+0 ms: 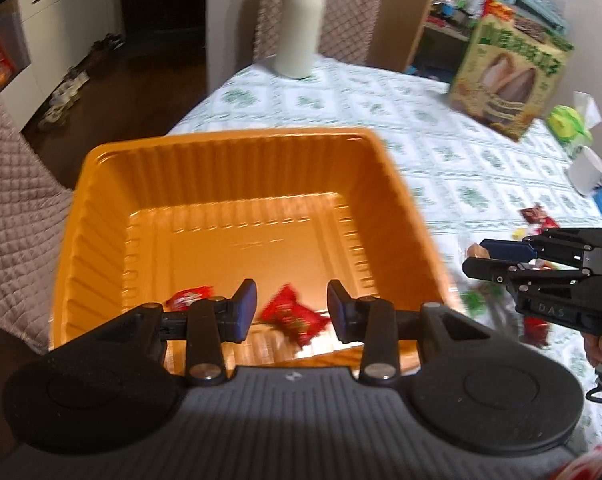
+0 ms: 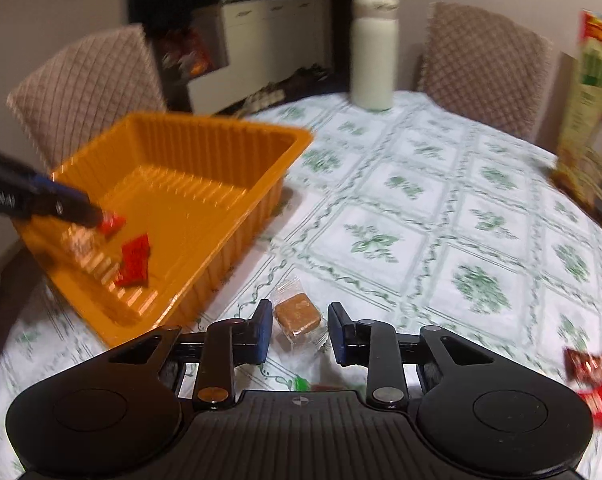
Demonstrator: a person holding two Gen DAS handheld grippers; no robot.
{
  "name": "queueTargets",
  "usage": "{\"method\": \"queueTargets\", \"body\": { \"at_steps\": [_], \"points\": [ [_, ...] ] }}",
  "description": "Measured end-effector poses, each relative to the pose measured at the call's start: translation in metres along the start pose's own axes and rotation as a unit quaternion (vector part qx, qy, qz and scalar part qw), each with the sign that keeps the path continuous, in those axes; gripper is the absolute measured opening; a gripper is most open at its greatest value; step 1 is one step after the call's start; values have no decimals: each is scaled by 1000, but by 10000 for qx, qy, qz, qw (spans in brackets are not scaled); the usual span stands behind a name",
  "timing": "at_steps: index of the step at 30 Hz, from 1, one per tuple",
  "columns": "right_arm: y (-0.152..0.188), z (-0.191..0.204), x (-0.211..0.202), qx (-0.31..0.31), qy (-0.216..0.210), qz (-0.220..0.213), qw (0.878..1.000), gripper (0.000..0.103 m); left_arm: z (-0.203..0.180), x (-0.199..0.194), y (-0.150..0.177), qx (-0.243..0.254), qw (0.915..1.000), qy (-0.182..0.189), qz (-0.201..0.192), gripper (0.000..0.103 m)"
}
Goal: Organize snacks
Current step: 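Move the right tool to the brown caramel cube in clear wrap, then close the right tool on the brown caramel cube and lift it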
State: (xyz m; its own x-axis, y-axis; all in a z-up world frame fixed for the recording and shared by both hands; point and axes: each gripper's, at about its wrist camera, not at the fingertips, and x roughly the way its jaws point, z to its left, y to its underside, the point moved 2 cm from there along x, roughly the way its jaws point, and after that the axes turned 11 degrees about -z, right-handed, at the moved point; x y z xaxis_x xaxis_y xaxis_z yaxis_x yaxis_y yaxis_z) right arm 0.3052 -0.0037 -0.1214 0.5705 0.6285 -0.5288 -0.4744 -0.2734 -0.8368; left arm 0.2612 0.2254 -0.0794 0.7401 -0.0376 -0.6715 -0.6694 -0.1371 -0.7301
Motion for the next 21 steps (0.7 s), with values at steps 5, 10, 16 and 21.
{"method": "queueTargets", "body": {
  "at_steps": [5,10,16,21],
  "points": [
    [5,-12,-45,525,240,-304,9979,30,-35,-4,-2,343,9985,385,-167,35],
    [16,-26,-88,835,537,-422,9942,30,-79,-5,7,752,9946,685,-212,35],
    [31,-45,-131,1082,837,-514,9893,30,-130,-5,20,1217,9867,1048,-263,35],
    [43,-58,-157,1216,1031,-597,9854,30,-169,5,27,1609,9783,1267,-318,35]
  ]
}}
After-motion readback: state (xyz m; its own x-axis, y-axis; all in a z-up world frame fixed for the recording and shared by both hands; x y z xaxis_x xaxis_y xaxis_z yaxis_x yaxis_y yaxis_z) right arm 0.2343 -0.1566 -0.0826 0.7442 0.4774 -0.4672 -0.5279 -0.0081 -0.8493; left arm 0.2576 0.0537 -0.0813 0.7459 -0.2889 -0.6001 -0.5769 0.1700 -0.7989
